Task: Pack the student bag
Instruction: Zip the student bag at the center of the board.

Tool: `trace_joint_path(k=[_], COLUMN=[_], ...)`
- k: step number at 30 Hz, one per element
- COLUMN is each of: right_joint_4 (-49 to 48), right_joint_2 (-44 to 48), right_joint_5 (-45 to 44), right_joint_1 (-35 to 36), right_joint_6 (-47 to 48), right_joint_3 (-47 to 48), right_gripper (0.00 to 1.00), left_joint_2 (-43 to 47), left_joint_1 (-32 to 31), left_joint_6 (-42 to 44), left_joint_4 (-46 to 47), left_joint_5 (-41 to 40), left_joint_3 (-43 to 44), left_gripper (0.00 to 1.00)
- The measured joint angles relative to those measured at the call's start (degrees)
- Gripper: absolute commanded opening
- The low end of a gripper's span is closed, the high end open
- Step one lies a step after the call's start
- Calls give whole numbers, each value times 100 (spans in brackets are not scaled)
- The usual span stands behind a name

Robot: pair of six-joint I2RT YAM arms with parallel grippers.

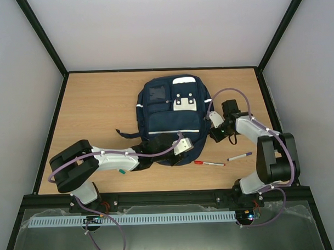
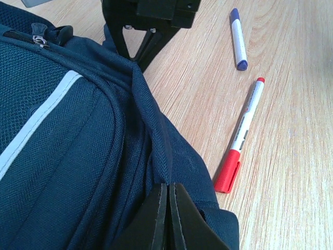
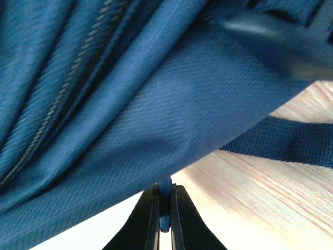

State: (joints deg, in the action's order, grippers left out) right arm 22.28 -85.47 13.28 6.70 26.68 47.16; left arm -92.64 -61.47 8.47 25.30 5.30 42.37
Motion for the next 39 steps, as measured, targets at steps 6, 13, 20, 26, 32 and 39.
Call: trace_joint_path(k=[6, 13, 20, 26, 32, 39], right_joint_4=[-170, -275, -339, -358, -354, -129], right_joint_2=[-280, -621, -728, -728, -542, 599], right_joint_5=[-109, -197, -208, -203, -195, -188], right_joint_1=[-55, -177, -188, -188, -225, -236], right_joint_6=[-173, -302, -382, -426, -514, -592], right_joint_3=[168, 450, 509, 516, 544, 544], right_gripper=[1, 1, 1, 16, 39, 51], left_joint_2=[0, 0, 11, 61, 162, 793], left_joint_1=[0, 0, 0, 0, -2, 74], left_joint_6=[2, 2, 2, -15, -348, -1235], left_joint_4=[-2, 2, 0, -22, -310, -1543], left_joint_5=[0, -2, -7, -52, -162, -584], left_joint_3=[-15, -31, -35, -35, 52, 1075], left_gripper=[2, 2, 2, 22, 92, 99])
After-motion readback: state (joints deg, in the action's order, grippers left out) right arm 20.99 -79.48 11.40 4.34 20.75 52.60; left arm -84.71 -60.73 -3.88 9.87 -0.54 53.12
